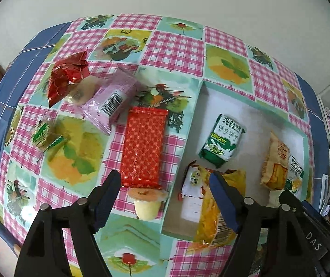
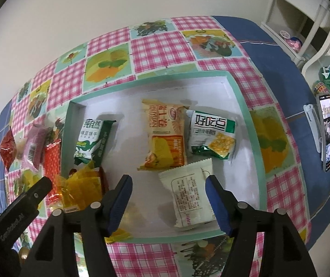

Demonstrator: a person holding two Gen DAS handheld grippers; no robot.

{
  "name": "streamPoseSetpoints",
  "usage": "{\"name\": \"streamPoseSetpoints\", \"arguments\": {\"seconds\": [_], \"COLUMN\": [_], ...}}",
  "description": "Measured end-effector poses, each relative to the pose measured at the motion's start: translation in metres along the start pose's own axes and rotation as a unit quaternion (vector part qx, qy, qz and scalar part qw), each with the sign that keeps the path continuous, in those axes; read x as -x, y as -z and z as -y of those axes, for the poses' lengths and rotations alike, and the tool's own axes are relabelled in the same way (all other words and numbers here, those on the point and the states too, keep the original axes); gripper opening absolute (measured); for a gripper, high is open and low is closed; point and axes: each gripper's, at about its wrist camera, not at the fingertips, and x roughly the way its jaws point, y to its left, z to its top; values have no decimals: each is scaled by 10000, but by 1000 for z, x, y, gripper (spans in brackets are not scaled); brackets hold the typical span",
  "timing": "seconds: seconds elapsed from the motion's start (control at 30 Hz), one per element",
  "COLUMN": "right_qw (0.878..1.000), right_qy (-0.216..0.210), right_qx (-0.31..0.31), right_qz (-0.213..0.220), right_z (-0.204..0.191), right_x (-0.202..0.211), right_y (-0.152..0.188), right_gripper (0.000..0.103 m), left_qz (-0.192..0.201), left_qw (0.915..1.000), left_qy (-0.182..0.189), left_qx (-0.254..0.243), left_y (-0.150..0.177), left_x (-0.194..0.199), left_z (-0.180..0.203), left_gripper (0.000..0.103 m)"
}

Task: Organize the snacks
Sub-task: 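Lower the yellow-orange bag into the tray and open the left gripper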

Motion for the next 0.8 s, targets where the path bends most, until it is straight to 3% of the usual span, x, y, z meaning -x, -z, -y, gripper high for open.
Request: {"name": "streamPoseSetpoints", "arguments": {"seconds": [0.07,0.13,0.23,0.8], "right_qw": [10000,9999,9999,9997], "right_qy": [-19,-59,-32,-25], "right_qx": [21,76,139,254], "right_qz": [-20,-38,-12,40], "right_z": [-2,-5,-8,-14], "right_x": [-1,-3,-4,-3], "right_y": [0,0,0,0], "right_gripper": [71,83,100,103], "left_qz": [19,46,58,259], "left_qw": [10000,9999,9995,9975], "left_qy": [-52,-157,-307,-648], "left_qx": [-3,4,4,129], "left_y": [0,0,0,-2], "left_x": [1,0,-3,2], "left_z": [-1,-2,-5,-19], "left_gripper": [82,94,94,103]}}
